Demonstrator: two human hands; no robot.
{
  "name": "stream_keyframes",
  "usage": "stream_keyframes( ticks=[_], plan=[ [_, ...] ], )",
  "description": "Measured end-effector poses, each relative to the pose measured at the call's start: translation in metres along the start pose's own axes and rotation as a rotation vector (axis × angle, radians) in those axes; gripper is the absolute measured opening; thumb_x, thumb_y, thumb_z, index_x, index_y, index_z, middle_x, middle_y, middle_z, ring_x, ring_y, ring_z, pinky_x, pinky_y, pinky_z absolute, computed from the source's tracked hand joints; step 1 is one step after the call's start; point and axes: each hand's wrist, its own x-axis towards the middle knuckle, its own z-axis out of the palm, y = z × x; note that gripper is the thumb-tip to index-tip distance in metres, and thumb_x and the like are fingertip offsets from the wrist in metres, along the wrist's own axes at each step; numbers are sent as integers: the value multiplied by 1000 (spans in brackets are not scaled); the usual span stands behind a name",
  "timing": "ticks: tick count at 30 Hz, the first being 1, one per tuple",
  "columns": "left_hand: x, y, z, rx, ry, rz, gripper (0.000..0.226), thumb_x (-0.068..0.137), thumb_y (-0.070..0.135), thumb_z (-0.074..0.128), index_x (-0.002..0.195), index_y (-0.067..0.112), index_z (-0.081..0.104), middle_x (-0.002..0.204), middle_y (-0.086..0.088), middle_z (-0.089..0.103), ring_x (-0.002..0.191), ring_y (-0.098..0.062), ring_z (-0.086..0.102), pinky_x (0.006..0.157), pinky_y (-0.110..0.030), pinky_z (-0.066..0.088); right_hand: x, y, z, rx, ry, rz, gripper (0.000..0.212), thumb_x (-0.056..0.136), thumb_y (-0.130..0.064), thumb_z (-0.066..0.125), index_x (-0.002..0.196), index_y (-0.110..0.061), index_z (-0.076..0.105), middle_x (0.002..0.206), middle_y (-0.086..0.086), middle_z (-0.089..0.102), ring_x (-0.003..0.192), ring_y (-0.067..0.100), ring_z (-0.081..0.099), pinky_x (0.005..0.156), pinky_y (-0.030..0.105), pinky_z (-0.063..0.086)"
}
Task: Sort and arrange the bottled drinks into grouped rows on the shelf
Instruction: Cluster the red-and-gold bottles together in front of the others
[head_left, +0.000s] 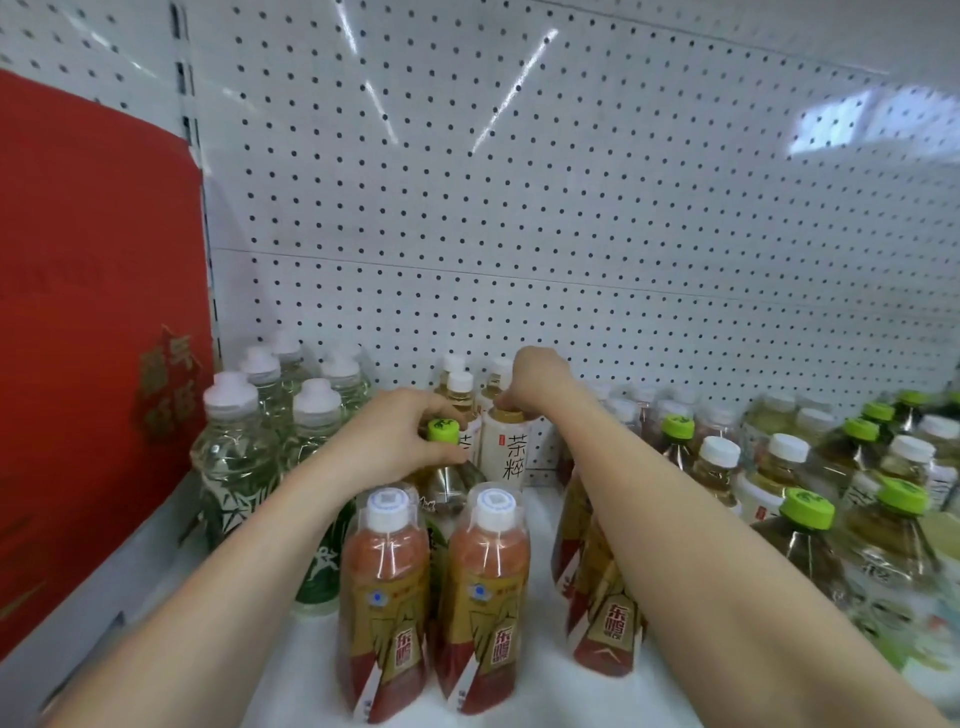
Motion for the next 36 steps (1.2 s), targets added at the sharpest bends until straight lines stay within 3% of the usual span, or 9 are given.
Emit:
stream_keyframes(
  ticks=[8,11,14,16,20,23,26,31,36],
  plan=[
    [-6,2,-3,-56,7,-19,50,79,38,79,126,29,64,130,8,64,106,-7,57,91,-26,46,-26,2,-6,135,61,9,31,95,-35,61,94,-6,51,78,2,54,83,23,56,56,26,37],
    [-24,6,-10,-249,147,15,47,86,32,72,131,26,60,125,13,65,110,-2,62,98,-27,50,-71,5,-9,523,325,-91,43,96,-37,59,132,-14,51,89,-1,60,80,16,58,65,27,43],
    [-58,9,-4,-472,337,81,34,88,31,68,121,33,63,112,23,68,103,12,62,87,-7,48,-136,5,19,992,479,-244,34,94,-48,55,117,-25,63,96,-10,71,89,1,67,79,27,54],
    [-82,7,13,-513,376,86,34,88,29,68,120,38,61,111,25,68,104,11,62,84,-8,49,-173,3,50,1099,423,-278,36,94,-53,50,113,-26,65,98,-10,72,91,1,67,82,26,55],
    [-113,0,48,-403,433,-16,55,81,44,71,132,41,50,118,30,59,103,5,61,81,-26,50,-205,3,92,1125,263,-309,37,94,-59,50,124,-38,55,109,-10,69,98,5,66,87,33,54],
    [-121,-4,60,-437,464,-88,68,74,47,76,133,45,41,112,31,57,97,14,58,78,-16,43,-209,5,99,1148,192,-316,47,89,-56,61,131,-40,48,120,-16,65,109,0,63,95,34,53],
    [-127,-5,68,-460,451,-144,63,71,48,76,124,47,42,108,27,60,89,15,61,73,-19,47,-211,6,100,1154,158,-284,57,86,-58,64,136,-38,44,119,-17,66,106,-1,64,95,33,54],
    [-128,-2,70,-461,445,-160,57,76,44,75,123,44,43,105,28,59,89,12,60,68,-18,44,-212,5,98,1054,232,-226,65,85,-61,61,139,-31,41,119,-11,67,104,4,65,92,35,55],
    [-130,13,75,-498,427,-151,49,70,57,68,113,51,46,101,35,64,90,11,63,72,-23,49,-213,22,97,937,350,-156,63,87,-63,57,137,-29,40,119,-8,65,105,11,63,91,36,54]
  ],
)
